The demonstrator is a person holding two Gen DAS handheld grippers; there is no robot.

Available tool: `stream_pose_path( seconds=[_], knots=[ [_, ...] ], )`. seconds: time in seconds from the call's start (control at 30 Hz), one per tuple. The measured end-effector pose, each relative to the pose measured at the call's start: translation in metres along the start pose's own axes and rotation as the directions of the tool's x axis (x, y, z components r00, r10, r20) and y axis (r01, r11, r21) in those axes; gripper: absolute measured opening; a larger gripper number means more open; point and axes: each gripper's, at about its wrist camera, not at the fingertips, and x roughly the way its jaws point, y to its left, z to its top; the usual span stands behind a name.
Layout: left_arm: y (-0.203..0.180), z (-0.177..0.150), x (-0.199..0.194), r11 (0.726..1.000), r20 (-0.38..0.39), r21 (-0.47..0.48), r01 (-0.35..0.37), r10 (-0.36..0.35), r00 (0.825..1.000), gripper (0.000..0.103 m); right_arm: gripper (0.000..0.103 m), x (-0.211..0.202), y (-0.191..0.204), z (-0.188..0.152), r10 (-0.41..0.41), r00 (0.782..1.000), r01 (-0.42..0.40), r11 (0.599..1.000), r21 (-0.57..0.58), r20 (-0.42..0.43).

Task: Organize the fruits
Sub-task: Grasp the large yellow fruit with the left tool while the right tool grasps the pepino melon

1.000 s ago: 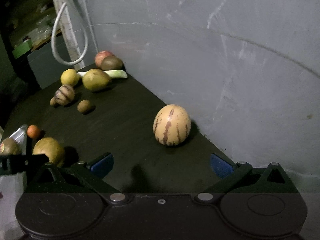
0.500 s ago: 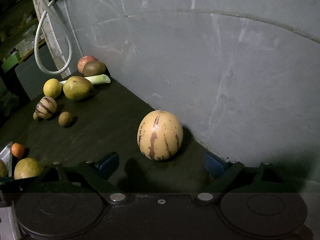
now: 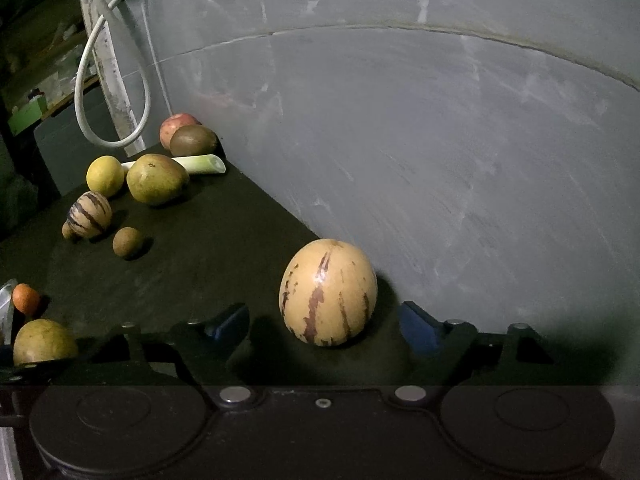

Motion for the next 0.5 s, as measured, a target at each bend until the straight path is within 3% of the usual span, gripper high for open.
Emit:
stream_pose_path(
  seconds=[0.23,0.4,0.5],
  knots=[
    [-0.0028,-0.001,0.0002,1.0,0.015,0.01,-0.014,0.014,1.0,0.08,0.069,0.0009,0.0026,-0.0002,-0.026,1.0,0.026,0.999,-0.029,0.014],
    [-0.0039,-0.0015,-0.0007,0.999,0.026,0.024,-0.038,0.038,0.999,0.072,0.055,0.0029,0.0052,0.0007,-0.043,0.999,0.044,0.997,-0.057,0.02],
    [-0.0047,-0.0013,-0.0001,0.999,0.03,0.029,-0.045,0.044,0.999,0.071,0.053,0.0032,0.007,0.0002,-0.045,0.999,0.047,0.996,-0.074,0.024]
  ],
)
